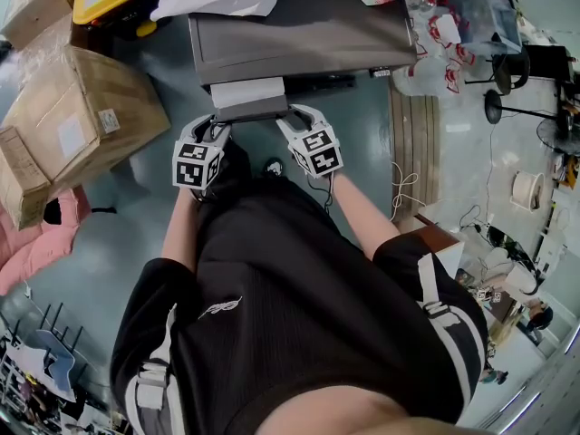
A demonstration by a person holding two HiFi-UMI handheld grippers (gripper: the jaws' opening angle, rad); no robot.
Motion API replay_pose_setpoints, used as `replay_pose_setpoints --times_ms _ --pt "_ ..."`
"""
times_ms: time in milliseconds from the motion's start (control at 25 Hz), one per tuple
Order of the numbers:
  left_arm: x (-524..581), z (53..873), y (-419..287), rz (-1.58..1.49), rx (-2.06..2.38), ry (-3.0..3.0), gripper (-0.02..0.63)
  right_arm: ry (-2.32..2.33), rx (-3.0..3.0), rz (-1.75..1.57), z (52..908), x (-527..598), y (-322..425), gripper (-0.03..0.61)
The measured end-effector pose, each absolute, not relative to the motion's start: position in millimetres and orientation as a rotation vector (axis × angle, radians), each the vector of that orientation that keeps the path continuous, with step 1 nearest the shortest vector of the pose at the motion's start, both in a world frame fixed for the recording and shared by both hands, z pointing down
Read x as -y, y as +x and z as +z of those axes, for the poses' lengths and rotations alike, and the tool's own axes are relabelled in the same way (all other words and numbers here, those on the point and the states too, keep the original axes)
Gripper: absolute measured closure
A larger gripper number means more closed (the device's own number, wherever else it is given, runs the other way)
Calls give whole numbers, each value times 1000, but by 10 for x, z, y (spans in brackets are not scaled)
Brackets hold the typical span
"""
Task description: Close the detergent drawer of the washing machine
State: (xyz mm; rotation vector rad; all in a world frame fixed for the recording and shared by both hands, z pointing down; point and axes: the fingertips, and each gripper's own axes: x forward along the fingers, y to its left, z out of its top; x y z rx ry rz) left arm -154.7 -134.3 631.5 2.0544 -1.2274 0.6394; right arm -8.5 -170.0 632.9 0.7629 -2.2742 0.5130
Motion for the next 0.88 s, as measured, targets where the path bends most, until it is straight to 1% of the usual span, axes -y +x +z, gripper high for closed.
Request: replay_pose_setpoints --times_ms 880 --pt "1524 6317 -1612 635 1215 2055 430 779 2270 514 6305 1890 -159 425"
